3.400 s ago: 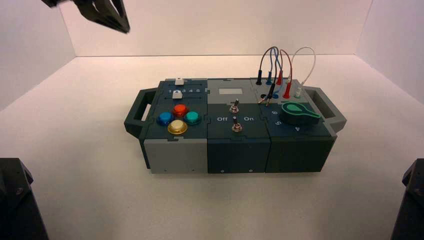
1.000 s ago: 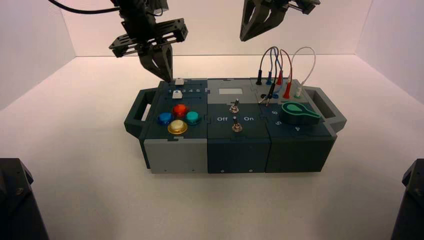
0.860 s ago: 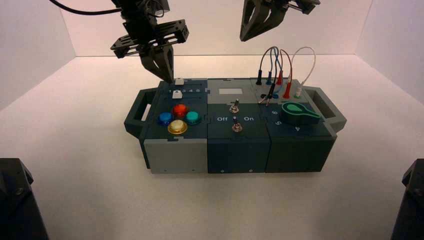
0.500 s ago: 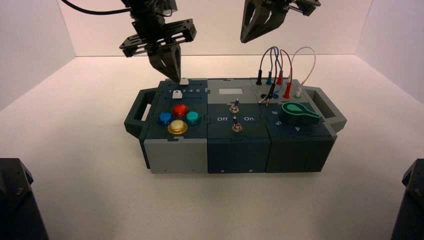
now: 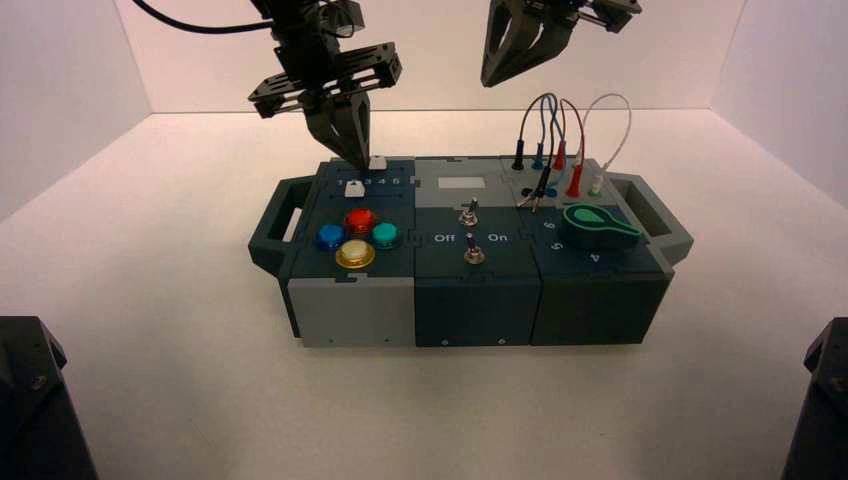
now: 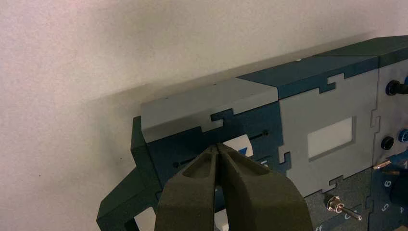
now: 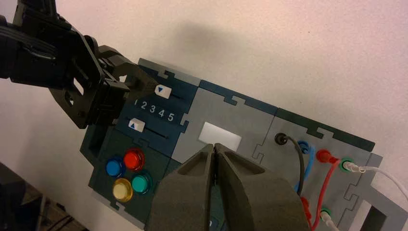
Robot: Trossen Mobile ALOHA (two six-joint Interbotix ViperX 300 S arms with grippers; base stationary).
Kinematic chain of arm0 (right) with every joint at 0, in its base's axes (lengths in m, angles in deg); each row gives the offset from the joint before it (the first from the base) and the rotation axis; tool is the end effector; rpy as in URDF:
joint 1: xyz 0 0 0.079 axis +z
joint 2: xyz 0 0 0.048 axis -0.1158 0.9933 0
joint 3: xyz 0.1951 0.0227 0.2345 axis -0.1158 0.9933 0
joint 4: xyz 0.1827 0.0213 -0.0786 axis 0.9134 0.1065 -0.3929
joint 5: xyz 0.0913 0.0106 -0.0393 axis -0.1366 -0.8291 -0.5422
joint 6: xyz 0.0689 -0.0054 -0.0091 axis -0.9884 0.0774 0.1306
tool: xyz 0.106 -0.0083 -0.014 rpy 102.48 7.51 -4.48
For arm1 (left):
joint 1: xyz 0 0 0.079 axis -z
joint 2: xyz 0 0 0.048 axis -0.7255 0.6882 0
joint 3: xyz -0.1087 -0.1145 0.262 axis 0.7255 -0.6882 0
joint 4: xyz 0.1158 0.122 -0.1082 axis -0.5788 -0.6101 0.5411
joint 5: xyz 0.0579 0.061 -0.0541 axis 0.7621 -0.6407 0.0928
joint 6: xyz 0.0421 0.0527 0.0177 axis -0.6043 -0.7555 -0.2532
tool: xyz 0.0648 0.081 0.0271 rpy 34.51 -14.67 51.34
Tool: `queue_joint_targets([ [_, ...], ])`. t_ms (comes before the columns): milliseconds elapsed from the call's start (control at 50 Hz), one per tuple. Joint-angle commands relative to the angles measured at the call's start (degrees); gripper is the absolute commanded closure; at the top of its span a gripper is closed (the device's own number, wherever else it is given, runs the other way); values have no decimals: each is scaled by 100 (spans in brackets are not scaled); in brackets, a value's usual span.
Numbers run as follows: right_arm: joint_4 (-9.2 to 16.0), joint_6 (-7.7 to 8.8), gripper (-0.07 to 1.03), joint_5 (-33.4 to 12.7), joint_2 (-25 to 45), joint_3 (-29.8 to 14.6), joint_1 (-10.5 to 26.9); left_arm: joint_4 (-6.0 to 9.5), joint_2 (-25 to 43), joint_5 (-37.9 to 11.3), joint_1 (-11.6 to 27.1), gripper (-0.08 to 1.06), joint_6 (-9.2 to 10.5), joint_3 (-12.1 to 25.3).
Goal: Move the top slider to position 5.
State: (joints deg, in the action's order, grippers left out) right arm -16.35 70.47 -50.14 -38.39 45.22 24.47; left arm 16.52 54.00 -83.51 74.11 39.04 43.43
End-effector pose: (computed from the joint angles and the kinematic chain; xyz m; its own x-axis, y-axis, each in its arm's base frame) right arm 0.2890 0.2106 0.1326 0.3354 0.4072 -0.8496 -0.3590 0.8890 0.2843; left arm 0.3147 -0.2100 0.0350 0.0889 -0.3032 -0.9488 0.2074 0.9373 -0.2801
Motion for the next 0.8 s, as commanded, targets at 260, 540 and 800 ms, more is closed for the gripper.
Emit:
queue_joint_targets([
  [260, 35, 9, 98, 35, -79, -62, 26, -149, -123, -79, 53, 101, -9, 193],
  [540, 26, -9, 98, 26, -79, -62, 18, -694, -185, -510, 53, 101, 290, 343],
  [800, 35, -26, 98, 18, -105, -62, 18, -1187, -246, -721, 97, 101, 905, 563],
])
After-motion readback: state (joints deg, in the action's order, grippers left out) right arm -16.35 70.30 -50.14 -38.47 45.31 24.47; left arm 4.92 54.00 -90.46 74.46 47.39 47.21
